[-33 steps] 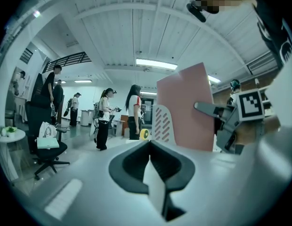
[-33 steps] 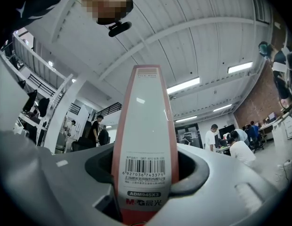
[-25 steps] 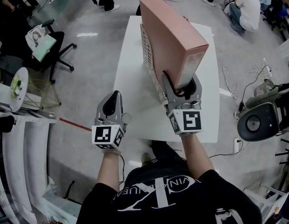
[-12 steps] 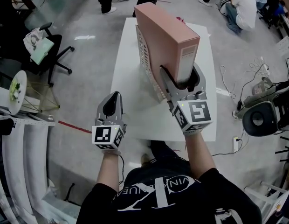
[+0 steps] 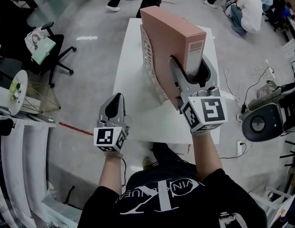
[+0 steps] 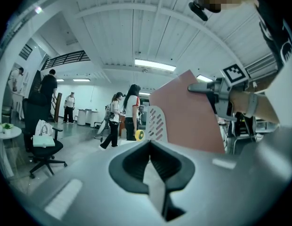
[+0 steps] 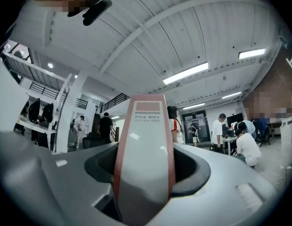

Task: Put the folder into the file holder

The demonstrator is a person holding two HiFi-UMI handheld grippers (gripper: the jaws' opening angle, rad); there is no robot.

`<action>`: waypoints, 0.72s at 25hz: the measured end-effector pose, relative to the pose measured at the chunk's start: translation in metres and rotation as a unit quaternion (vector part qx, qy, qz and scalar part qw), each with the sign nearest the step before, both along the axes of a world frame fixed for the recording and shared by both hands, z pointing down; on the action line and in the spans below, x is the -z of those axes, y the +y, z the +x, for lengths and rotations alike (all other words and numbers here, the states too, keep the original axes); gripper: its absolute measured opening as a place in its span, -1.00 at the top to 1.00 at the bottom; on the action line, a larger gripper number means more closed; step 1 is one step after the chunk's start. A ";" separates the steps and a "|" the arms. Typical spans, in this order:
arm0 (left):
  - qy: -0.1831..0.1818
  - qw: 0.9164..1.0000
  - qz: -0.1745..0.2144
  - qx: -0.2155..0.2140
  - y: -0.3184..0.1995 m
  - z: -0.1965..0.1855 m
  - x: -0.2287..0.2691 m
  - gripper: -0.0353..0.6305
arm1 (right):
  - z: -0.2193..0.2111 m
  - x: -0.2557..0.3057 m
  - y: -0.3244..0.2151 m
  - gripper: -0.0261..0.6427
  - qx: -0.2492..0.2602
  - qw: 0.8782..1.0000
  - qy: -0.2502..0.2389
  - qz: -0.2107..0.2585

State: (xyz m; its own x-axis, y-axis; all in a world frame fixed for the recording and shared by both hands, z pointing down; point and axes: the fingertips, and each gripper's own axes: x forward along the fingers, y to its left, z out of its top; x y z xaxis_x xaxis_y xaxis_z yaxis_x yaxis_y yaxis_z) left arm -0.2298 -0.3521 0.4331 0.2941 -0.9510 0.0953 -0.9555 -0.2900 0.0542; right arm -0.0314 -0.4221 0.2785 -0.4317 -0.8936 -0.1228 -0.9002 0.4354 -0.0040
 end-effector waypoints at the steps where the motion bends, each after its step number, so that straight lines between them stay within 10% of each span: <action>1: -0.001 1.000 0.002 0.000 0.000 0.001 0.001 0.89 | 0.002 0.000 0.001 0.02 -0.006 1.000 -0.004 0.006; 18: -0.008 1.000 0.016 0.002 -0.013 0.000 0.012 0.89 | 0.010 0.018 0.013 0.04 -0.033 0.988 -0.077 0.132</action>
